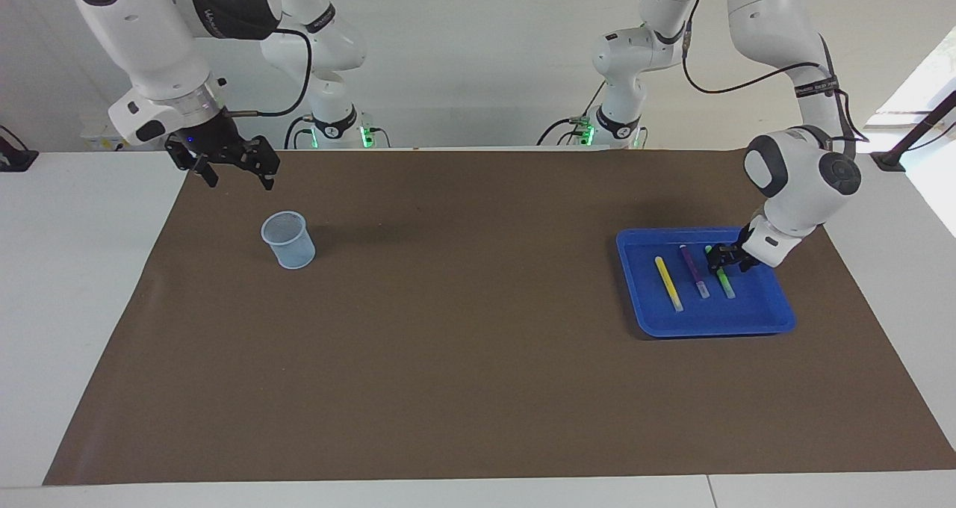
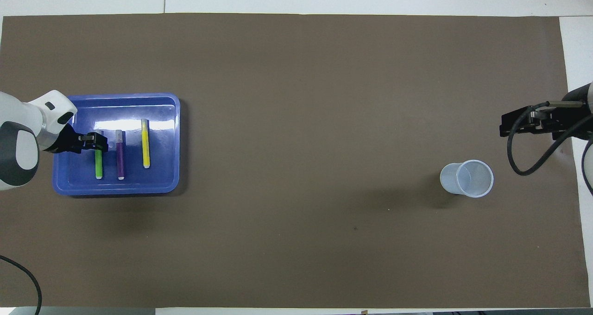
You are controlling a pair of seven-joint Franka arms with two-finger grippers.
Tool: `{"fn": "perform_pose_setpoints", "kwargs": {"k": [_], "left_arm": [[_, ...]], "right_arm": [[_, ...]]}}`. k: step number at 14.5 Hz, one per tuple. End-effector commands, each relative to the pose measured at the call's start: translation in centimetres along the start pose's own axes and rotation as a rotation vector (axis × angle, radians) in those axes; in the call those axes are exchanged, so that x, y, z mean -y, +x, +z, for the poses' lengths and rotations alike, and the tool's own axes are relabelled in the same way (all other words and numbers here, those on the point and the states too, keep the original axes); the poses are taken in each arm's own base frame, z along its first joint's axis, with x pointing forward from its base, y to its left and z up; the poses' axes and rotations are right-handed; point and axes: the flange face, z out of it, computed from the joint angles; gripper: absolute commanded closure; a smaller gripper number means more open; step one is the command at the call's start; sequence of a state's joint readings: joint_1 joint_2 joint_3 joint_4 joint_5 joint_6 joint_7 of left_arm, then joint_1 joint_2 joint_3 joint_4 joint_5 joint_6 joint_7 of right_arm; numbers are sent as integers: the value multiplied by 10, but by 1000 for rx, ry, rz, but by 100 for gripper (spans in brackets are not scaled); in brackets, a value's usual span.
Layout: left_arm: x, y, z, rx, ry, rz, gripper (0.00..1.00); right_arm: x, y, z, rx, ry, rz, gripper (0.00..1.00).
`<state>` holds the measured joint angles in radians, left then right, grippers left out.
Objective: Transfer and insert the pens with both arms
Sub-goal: 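Reach into the blue tray and grasp the green pen with the left gripper, then lift the green pen toward center while the right gripper reaches toward it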
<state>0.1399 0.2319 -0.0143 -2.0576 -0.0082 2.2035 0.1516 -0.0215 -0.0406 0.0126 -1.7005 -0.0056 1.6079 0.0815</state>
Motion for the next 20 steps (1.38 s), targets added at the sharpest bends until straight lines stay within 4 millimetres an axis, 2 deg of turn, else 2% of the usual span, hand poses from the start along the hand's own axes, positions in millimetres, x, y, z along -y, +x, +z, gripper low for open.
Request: {"fn": "perform_pose_setpoints", "kwargs": {"k": [1,4,6,9,10,11,17,20], "left_arm": [[6,1,9,-10,4,5,28],[5,3,21,-3,2,6,31],[5,3,21,-1,2,6,41],[5,3,22,5,2,6,77],[5,4,21,5,2,6,95],[5,4,20,6,1,6,100],[4,8,12,11,0,11,100],[-5,19,-17,41,-6,13,100]], "right_arm": [[-4,-6,-1,8,-6,-14,0],[-4,-6,-1,8,-6,-15,0],[-4,-6,-1,8,-6,-15,0],[-4,-6,-1,8,-6,-14,0],[-4,-6,-1,8,-6,-14,0],[-4,-6,-1,8,-6,-14,0],[-4,-6,-1,8,-6,-15,0],[-4,-6,-1,8,-6,-14,0]]}}
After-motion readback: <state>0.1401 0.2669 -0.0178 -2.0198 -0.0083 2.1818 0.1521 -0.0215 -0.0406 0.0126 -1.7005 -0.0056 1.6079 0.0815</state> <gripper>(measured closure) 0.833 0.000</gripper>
